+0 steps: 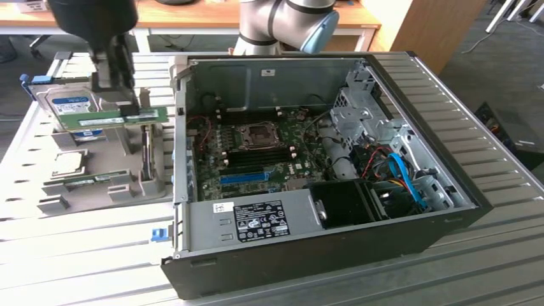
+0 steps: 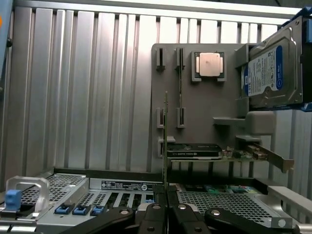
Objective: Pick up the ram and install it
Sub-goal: 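Pick up the ram and move it above insertion slot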
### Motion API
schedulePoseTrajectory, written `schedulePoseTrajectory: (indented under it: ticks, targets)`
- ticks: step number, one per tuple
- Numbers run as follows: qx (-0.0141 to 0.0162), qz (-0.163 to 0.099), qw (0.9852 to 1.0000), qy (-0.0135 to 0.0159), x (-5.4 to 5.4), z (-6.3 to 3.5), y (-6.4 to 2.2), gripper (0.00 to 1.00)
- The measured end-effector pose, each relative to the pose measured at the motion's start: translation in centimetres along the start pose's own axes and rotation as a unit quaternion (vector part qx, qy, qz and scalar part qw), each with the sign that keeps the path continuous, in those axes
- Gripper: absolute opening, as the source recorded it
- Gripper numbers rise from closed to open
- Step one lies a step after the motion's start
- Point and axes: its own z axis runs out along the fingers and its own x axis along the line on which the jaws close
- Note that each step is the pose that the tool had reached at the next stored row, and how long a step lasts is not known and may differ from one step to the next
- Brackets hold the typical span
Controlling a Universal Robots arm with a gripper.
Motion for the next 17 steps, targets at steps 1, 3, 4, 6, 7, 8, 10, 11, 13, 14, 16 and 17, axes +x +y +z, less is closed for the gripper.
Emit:
schedulePoseTrajectory:
  ticks: [1,3,4,6,7,8,10,11,13,14,16,17]
  targets:
    - [0.0,0.0,1.0,0.0,0.0,-0.01,-0.3,0.12]
    - [0.0,0.0,1.0,0.0,0.0,-0.01,-0.89,0.12]
    - [0.0,0.0,1.0,0.0,0.0,-0.02,-1.17,0.12]
    - [-0.0001,0.0,1.0,0.0001,0.1,-0.03,-1.77,0.12]
    - [-0.0001,0.0,1.0,0.0,0.1,-0.03,-2.04,0.12]
    - [0.0,0.0,1.0,0.0,0.1,-0.03,-2.32,0.12]
    - [0.0,0.0,1.0,0.0,0.1,-0.04,-2.89,0.12]
    - [0.0,0.0,1.0,0.0,0.1,-0.04,-3.18,0.12]
    - [-0.0001,0.0,1.0,0.0,0.1,-0.05,-3.76,0.12]
    - [-0.0001,0.0,1.0,0.0001,0.1,-0.06,-4.06,0.12]
    - [-0.0001,0.0,1.0,0.0001,0.2,-0.06,-4.63,0.12]
    - [0.0,0.0,1.0,0.0,0.2,-0.06,-4.93,0.12]
